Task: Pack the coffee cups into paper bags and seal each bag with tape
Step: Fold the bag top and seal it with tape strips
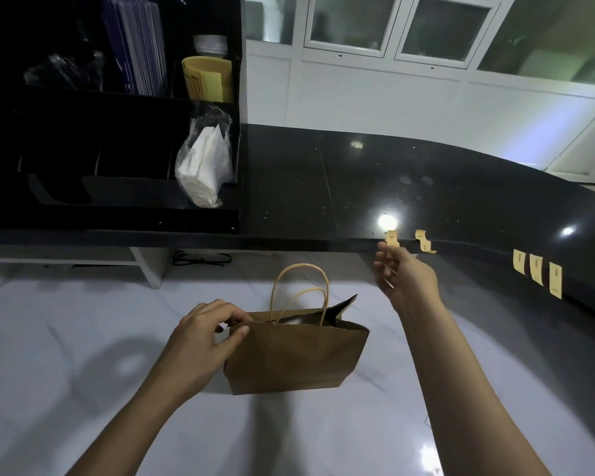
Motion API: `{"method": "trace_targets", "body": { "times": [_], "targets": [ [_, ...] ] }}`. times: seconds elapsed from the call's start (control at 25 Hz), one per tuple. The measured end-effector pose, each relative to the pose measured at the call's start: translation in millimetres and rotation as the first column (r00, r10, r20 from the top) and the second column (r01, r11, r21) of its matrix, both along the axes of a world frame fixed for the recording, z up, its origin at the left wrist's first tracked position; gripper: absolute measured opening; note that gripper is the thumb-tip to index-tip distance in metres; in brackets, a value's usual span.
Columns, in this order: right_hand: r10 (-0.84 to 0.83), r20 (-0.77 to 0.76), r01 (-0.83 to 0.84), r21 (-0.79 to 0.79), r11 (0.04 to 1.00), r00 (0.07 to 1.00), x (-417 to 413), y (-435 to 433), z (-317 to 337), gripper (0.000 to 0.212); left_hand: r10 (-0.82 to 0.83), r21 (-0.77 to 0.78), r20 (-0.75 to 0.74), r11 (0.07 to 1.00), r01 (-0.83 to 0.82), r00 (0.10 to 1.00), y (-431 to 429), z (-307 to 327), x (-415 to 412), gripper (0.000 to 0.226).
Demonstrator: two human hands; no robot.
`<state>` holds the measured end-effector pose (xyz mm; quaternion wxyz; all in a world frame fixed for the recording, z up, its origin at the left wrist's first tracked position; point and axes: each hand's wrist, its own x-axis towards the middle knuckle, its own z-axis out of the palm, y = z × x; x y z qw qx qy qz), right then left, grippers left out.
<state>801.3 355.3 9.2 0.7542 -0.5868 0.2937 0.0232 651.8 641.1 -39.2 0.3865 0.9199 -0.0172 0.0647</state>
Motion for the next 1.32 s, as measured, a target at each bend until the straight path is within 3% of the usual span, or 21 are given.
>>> {"method": "trace_targets", "body": {
  "times": [0.24,0.52,0.84,1.12,1.24,1.32],
  "targets": [
    [0.178,0.095,-0.155,-0.212,0.965,0.979,-47.0,15.9,-1.4,0.024,-0.015,-0.045,0.013,0.999,0.016,1.000,6.0,-2.8,-1.8,0.016],
    [0.230,0.207,-0.138,-0.381,0.914,0.951,-97.5,23.9,7.2,0.026,-0.051,-0.063,0.029,0.997,0.052,0.998,7.7,-3.3,-1.0,0.018],
    [0.377,0.249,-0.302,-0.290,0.908,0.892,-153.7,43.8,-13.2,0.028,-0.083,-0.089,0.031,0.992,0.086,0.996,14.4,-5.5,2.2,0.016],
    [0.646,0.223,-0.583,-0.291,0.759,0.730,-171.6,81.0,-22.2,0.023,-0.050,-0.156,-0.011,0.987,0.048,0.999,14.3,-3.9,-1.6,0.025],
    [0.604,0.186,-0.539,-0.305,0.785,0.775,-170.4,107.5,-28.6,0.024,0.026,-0.239,-0.048,0.970,-0.037,0.999,10.9,-3.2,-7.8,0.045],
    [0.548,0.170,-0.500,-0.255,0.828,0.819,-168.2,124.1,-31.6,0.024,0.038,-0.240,-0.029,0.970,-0.044,0.999,8.4,-4.2,-11.6,0.048]
  ]
}}
